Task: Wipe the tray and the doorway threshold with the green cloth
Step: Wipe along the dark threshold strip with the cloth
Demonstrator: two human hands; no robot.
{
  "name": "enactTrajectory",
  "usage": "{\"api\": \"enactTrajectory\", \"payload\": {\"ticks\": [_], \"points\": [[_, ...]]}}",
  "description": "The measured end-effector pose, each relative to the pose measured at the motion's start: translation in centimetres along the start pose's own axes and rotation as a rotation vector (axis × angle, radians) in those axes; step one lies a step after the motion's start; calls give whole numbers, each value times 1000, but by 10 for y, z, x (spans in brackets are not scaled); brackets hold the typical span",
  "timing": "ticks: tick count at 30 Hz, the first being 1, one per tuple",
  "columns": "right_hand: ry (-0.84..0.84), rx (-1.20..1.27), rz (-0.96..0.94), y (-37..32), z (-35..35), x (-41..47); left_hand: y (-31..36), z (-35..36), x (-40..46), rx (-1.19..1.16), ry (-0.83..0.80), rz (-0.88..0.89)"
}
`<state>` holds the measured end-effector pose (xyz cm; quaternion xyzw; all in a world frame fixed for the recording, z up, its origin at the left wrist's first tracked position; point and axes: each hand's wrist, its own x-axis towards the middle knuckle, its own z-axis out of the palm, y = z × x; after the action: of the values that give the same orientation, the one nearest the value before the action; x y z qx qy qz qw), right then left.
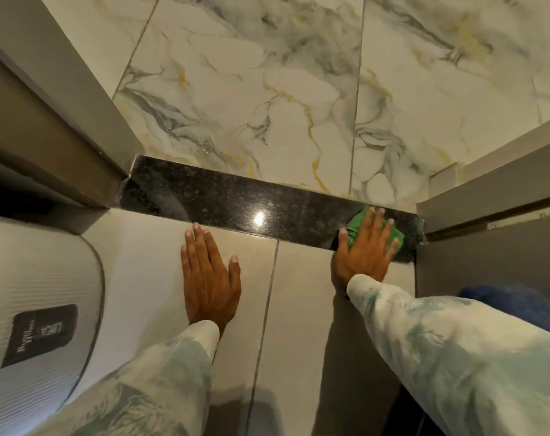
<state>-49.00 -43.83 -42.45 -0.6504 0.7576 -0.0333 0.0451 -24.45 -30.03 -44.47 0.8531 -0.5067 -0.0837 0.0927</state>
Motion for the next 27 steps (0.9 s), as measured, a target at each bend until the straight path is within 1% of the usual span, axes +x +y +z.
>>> {"api": "enactTrajectory", "payload": {"ticks": [2,3,8,9,11,13,14,16,18,20,22,25,27], "points": [[25,14,186,8,0,16,-1,1,-1,3,0,-3],[35,28,235,9,1,25,-2,2,-1,4,1,-1],[71,107,351,7,7,73,-3,6,1,-1,11,0],[63,111,344,9,5,81,-4,6,1,-3,14,0],[43,67,258,17,4,87,-5,7,0,-11,22,1],[54,31,155,24,7,67,-4,9,0,-17,31,4],[77,31,141,25,9,50,-4,9,0,-16,36,3],[119,38,167,23,15,17,-5,9,-1,-25,38,8],[105,23,197,17,16,10,-4,9,-1,-30,34,18],[68,33,258,12,14,25,-4,8,-1,-21,34,13],[69,63,312,9,13,43,-4,8,0,-20,34,17],[83,125,337,14,10,70,-5,7,0,-25,33,24],[74,110,337,17,9,77,-4,8,0,-19,36,21]]}}
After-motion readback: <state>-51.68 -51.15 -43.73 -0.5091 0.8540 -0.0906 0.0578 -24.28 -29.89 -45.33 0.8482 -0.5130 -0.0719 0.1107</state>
